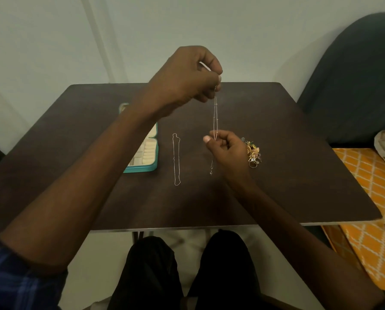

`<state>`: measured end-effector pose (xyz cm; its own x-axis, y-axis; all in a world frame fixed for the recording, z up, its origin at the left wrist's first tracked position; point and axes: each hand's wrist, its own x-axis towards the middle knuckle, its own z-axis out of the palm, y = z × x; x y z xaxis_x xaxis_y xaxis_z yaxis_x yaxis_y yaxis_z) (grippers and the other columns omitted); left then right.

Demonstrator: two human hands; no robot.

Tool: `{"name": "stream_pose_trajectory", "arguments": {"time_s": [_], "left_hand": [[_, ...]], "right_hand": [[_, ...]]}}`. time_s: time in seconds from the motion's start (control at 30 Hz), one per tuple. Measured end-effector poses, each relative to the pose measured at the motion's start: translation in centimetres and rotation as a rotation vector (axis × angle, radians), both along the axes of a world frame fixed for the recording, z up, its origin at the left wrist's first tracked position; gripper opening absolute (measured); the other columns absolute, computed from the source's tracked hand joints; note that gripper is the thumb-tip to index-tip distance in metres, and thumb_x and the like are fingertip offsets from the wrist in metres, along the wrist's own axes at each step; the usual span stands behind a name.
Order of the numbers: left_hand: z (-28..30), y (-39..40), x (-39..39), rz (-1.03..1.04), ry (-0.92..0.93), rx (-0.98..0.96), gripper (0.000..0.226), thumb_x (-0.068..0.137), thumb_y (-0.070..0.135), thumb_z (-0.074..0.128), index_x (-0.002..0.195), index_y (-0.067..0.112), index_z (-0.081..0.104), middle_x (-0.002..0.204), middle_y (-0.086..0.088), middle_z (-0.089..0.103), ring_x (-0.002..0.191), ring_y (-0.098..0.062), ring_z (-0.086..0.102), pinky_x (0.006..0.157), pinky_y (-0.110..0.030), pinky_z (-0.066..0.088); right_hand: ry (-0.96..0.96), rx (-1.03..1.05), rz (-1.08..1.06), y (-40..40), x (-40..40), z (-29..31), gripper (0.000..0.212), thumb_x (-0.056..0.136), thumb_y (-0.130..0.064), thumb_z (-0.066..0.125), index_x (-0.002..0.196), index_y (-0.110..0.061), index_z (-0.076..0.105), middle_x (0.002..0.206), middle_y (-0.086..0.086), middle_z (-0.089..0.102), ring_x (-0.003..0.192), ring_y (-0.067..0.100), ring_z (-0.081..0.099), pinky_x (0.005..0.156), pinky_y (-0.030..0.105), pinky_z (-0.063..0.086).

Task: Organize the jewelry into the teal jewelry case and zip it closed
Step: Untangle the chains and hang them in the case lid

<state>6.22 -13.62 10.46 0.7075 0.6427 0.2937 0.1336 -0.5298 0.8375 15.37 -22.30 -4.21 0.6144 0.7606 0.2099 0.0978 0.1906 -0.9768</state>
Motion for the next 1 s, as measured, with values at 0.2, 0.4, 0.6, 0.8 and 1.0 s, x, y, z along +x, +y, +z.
{"name": "stream_pose_trajectory", "arguments": {"time_s": [0.2,0.4,0.6,0.8,1.0], "left_hand": [[1.7,-0.1,-0.6,0.044,-0.03,-0.071,0.012,0.087,0.003,0.049,0.086,0.014,0.055,0.074,-0.005,0.063,0.065,-0.016,0.066,0.064,-0.028,0.056],[3.1,0.2,-1.2,0.045,-0.096,-0.158,0.011,0.089,0.005,0.047,0.085,0.012,0.056,0.071,-0.003,0.058,0.06,-0.014,0.065,0.069,-0.031,0.057],[4.1,0.5,-1.0,0.07,-0.128,-0.183,0.012,0.088,0.005,0.049,0.086,0.01,0.059,0.073,-0.005,0.055,0.054,-0.013,0.059,0.069,-0.033,0.059],[4.8,1.4,-1.4,0.067,-0.032,-0.097,0.014,0.09,0.01,0.054,0.091,0.016,0.066,0.076,0.001,0.059,0.056,-0.004,0.052,0.061,-0.02,0.051],[5.3,2.0,-1.8,0.087,0.036,-0.015,0.014,0.092,0.016,0.054,0.096,0.018,0.068,0.081,0.004,0.063,0.061,-0.001,0.054,0.062,-0.017,0.048]], "right_hand": [[-0.094,0.006,0.014,-0.5,-0.1,-0.4,0.01,0.088,-0.019,0.062,0.088,-0.011,0.068,0.076,0.001,0.065,0.071,0.01,0.059,0.066,0.028,0.049],[-0.012,0.01,0.145,-1.7,-0.4,-0.4,0.014,0.091,-0.011,0.056,0.093,-0.015,0.069,0.075,-0.002,0.065,0.072,0.0,0.059,0.072,0.015,0.048],[0.072,0.025,0.247,-2.2,-0.6,-0.4,0.017,0.09,-0.006,0.055,0.093,-0.016,0.067,0.08,-0.001,0.067,0.077,0.002,0.062,0.075,0.018,0.051],[0.207,0.037,0.32,-2.1,-0.5,-0.7,0.022,0.093,-0.004,0.048,0.101,-0.015,0.065,0.07,-0.004,0.067,0.07,0.011,0.059,0.069,0.021,0.051],[0.266,0.04,0.347,-2.2,-0.7,-0.6,0.021,0.093,-0.004,0.049,0.102,-0.014,0.065,0.071,-0.004,0.068,0.069,0.009,0.059,0.067,0.018,0.051]]}}
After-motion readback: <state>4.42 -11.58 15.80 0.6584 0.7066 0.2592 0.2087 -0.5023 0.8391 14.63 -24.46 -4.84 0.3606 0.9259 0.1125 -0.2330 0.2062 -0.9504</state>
